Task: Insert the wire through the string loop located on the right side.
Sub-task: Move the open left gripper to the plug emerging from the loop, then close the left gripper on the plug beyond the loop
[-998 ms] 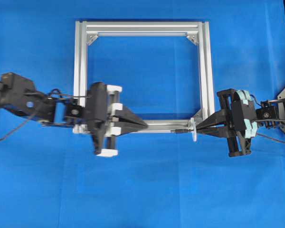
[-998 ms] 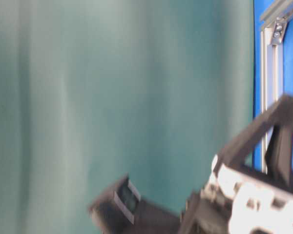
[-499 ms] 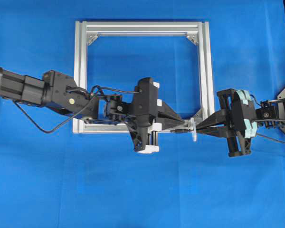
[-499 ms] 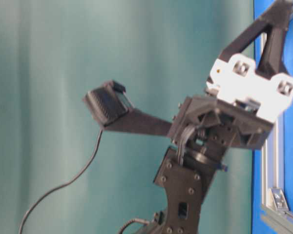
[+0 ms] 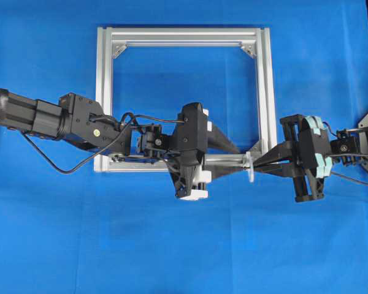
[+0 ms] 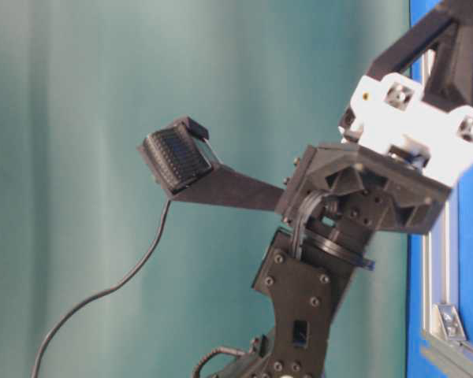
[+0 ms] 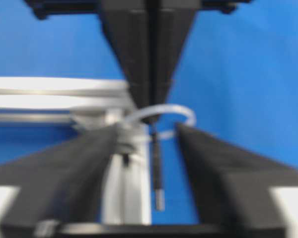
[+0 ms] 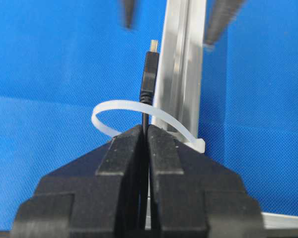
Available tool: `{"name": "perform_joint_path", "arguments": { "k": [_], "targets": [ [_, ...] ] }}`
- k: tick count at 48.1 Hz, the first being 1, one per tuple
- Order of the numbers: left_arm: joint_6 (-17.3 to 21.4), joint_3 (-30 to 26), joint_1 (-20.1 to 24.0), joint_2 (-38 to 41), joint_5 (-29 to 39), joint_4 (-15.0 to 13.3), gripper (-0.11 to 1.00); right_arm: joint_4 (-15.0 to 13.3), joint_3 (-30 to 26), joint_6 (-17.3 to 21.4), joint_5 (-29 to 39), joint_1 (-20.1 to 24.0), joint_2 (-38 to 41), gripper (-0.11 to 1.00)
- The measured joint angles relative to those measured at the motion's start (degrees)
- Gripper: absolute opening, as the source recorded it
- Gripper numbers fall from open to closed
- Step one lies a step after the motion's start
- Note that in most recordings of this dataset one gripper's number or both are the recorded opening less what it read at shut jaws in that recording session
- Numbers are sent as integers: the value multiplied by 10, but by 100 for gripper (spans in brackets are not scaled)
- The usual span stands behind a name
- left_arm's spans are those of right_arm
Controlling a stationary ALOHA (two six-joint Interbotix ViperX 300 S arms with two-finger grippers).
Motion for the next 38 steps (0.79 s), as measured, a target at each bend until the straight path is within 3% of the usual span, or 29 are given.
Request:
{"name": "perform_joint_path", "arguments": {
  "k": [6, 14, 38],
  "targets": [
    [1, 0, -4, 0, 0, -1, 88, 0, 0, 0, 0, 0, 0, -4],
    [0, -2, -4, 1, 0, 0, 81, 0, 0, 0, 0, 0, 0, -4],
    [0, -25, -8, 70, -11, 0, 82, 0, 0, 0, 0, -1, 0, -4]
  ]
}}
